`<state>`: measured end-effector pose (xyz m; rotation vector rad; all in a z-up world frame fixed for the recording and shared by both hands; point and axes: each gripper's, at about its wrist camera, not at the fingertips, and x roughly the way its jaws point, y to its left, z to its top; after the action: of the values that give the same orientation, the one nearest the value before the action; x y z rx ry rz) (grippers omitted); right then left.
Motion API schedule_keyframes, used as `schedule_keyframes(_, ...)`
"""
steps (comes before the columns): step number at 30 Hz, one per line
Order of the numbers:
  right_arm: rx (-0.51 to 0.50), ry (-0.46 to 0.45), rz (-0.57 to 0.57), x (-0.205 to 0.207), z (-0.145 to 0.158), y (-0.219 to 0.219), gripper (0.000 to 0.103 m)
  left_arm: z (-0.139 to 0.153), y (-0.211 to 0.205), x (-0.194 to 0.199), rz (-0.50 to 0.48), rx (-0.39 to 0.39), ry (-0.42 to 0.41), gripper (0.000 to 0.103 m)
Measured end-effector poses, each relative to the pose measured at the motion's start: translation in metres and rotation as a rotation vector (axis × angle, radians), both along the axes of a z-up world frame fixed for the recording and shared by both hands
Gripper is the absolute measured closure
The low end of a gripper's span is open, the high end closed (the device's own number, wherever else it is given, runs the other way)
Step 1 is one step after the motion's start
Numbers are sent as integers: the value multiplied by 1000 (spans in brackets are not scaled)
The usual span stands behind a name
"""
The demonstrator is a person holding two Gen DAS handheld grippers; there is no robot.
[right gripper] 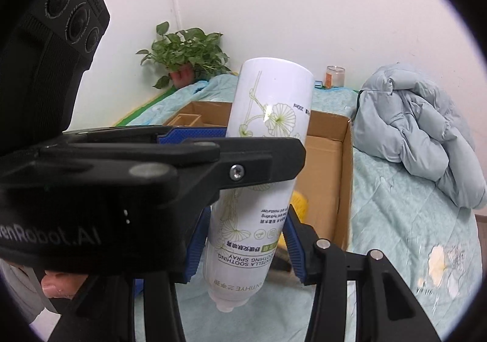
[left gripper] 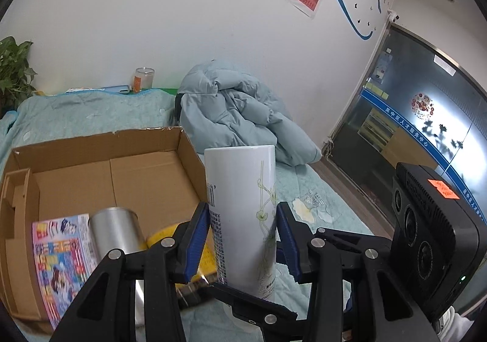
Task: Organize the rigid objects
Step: 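Carry the spray bottle into the box and stand it beside the yellow jar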
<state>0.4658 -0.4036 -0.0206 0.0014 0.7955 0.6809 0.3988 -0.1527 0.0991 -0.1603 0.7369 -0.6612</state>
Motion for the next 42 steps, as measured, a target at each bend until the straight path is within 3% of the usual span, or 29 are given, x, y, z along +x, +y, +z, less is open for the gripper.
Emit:
schedule_keyframes(7,-38,48,14,44,-14,0,56,-20,-17,65,8,-28,74,61)
schedule_keyframes(16,-108,113,20,77,-49,0,57,-81,-30,119,-8,-89,221,61)
schedule_keyframes(22,-187,192,-22,89,-81,-9,59,-125,-61,126,-41,15,300,61)
schedule_keyframes(25,-185,247,-27,92,-89,-12,59,-138,-64,130,-45,-3,351,61)
schedule_keyframes(38,-187,296,-77,100,-96,-11,59,-144,-74,133,-45,76,371,58)
schedule_keyframes(41,-171,323,-96,101,-96,-13,59,-138,-69,128,-46,91,359,53)
schedule_keyframes(42,-166,325,-99,100,-95,-13,59,-134,-65,125,-37,94,344,44)
